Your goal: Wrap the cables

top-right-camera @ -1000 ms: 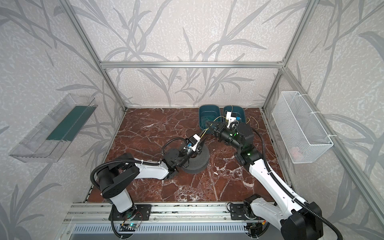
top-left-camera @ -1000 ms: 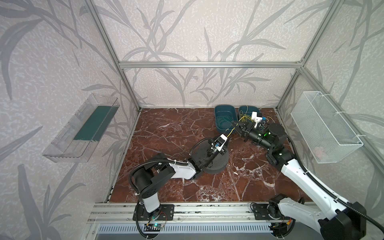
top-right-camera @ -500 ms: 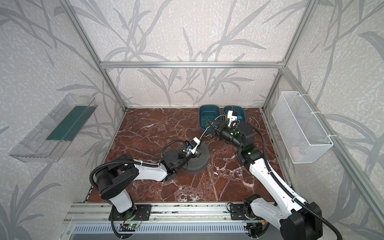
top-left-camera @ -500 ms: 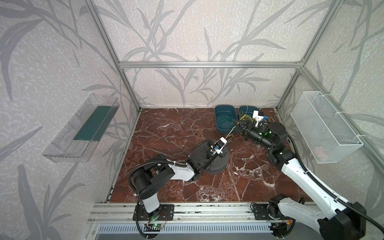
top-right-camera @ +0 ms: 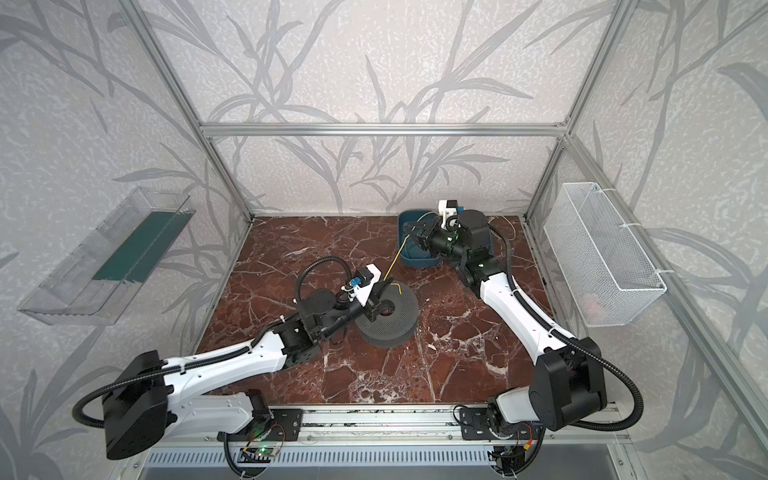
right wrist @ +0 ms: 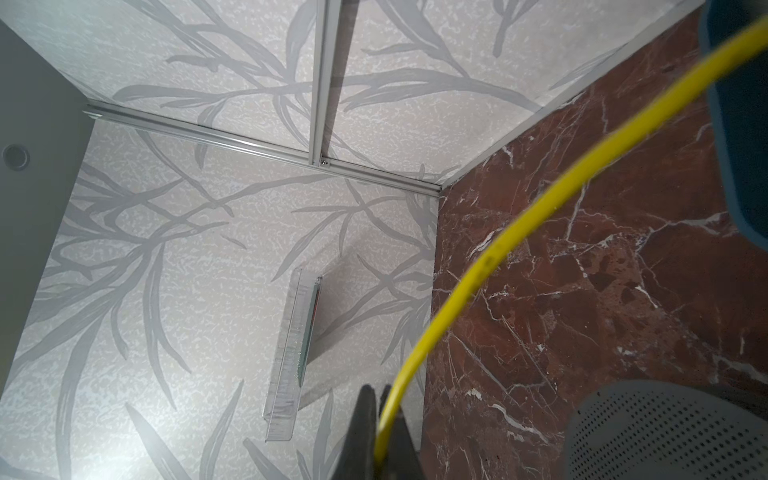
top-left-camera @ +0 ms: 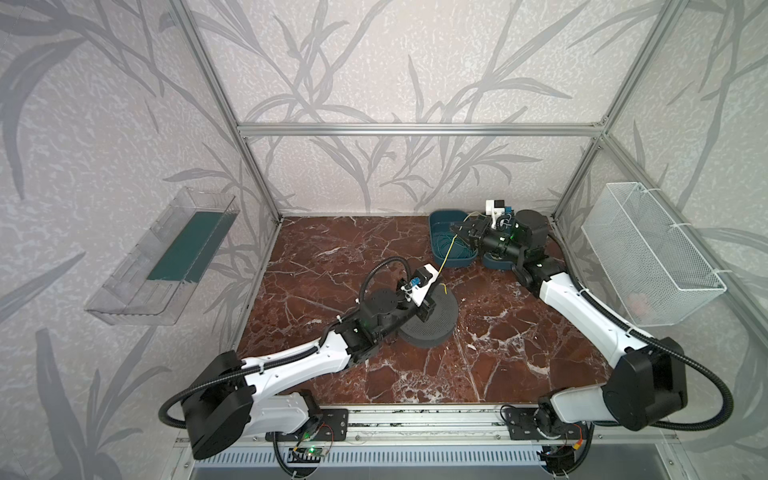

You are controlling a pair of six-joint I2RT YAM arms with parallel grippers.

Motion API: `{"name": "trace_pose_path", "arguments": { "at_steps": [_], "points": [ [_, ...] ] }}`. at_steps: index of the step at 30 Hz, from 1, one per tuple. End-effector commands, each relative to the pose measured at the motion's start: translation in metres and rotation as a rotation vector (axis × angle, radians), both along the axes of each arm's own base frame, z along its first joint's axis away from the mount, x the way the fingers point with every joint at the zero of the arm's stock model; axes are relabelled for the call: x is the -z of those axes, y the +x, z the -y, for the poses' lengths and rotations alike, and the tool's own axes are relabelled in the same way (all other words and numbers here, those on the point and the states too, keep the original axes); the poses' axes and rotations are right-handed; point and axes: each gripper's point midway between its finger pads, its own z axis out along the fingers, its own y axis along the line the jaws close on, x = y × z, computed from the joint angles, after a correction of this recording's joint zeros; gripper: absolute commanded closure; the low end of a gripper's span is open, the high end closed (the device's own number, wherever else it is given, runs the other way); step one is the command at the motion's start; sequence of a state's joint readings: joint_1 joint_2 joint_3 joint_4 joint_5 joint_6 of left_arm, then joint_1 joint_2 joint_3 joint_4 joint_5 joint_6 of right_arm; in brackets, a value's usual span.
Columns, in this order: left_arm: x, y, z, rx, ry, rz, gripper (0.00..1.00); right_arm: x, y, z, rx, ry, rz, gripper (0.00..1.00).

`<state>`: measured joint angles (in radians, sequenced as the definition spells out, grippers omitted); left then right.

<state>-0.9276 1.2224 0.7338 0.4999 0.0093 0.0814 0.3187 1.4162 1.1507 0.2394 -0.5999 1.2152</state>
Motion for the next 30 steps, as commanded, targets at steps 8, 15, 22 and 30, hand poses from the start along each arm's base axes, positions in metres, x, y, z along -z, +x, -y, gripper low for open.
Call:
{"name": "trace_pose_path", "arguments": {
  "at_steps": [8, 15, 22, 30],
  "points": [
    [0.1, -0.08, -0.005, 0.265, 0.338, -0.49, 1.0, -0.052, 0.026, 0.033, 0.161, -0.021, 0.217, 1.0],
    [0.122, -0.103, 0.003, 0.353, 0.401, -0.684, 1.0, -0.06, 0.024, 0.037, 0.177, -0.07, 0.29, 1.0],
    [0.14, -0.107, 0.002, 0.336, 0.488, -0.747, 1.0, -0.065, 0.017, 0.038, 0.173, -0.097, 0.333, 1.0],
    [0.11, -0.085, -0.014, 0.211, 0.37, -0.56, 0.68, -0.057, 0.009, 0.033, 0.142, -0.101, 0.326, 1.0]
  ]
}}
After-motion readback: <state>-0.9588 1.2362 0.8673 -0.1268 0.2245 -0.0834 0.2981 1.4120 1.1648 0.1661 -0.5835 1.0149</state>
